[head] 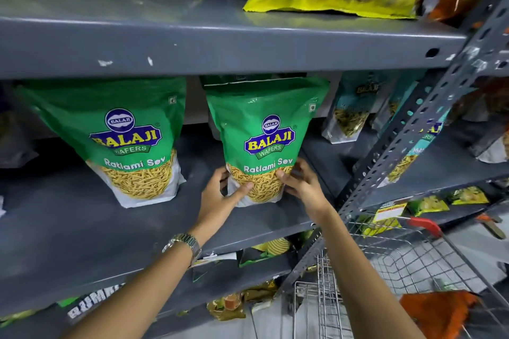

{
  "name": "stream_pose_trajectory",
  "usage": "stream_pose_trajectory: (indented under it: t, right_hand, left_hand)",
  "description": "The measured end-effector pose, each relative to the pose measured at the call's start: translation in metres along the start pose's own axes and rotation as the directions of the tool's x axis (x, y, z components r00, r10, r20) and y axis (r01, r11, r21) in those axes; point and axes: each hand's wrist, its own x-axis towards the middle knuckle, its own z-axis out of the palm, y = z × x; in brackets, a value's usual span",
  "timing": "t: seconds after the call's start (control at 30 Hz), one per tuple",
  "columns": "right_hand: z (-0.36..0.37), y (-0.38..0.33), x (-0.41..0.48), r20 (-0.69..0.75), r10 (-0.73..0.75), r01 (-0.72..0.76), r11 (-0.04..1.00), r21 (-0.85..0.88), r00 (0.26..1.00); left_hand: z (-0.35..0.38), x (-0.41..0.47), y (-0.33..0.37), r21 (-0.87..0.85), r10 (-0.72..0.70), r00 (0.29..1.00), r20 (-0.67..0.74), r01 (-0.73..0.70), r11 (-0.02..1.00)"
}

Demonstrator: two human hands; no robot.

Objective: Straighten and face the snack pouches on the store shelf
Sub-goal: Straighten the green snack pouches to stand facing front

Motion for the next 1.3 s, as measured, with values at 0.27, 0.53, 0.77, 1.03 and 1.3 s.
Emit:
stream_pose_trajectory:
  t: [0.27,0.53,0.77,1.03,1.3]
  right_hand:
    - [-0.005,-0.002,-0.027,0.015,-0.012,0.011,0.999,0.049,1.000]
    - [-0.011,-0.004,-0.043,0.027,-0.009,0.007,0.998,0.067,1.000]
    - [-0.012,-0.004,-0.048,0.024,0.012,-0.014,0.998,0.069,1.000]
    - [-0.011,-0.006,-0.051,0.009,0.020,-0.020,0.999,0.049,1.000]
    - [0.001,-0.008,-0.063,-0.082,-0.041,0.043,0.999,0.027,0.996]
  left_hand:
    - [0.004,-0.024,0.005,0.004,-0.024,1.000,0.010,0.024,1.000]
    - [0.009,-0.039,0.008,0.005,-0.048,0.999,0.008,0.048,0.999]
    - [0.008,-0.042,0.008,0.006,-0.044,0.999,0.011,0.044,0.999]
    - [0.010,-0.042,0.003,-0.003,-0.039,0.999,0.019,0.039,0.999]
    - [0.007,-0.045,0.005,0.003,-0.030,0.997,0.069,0.029,1.000]
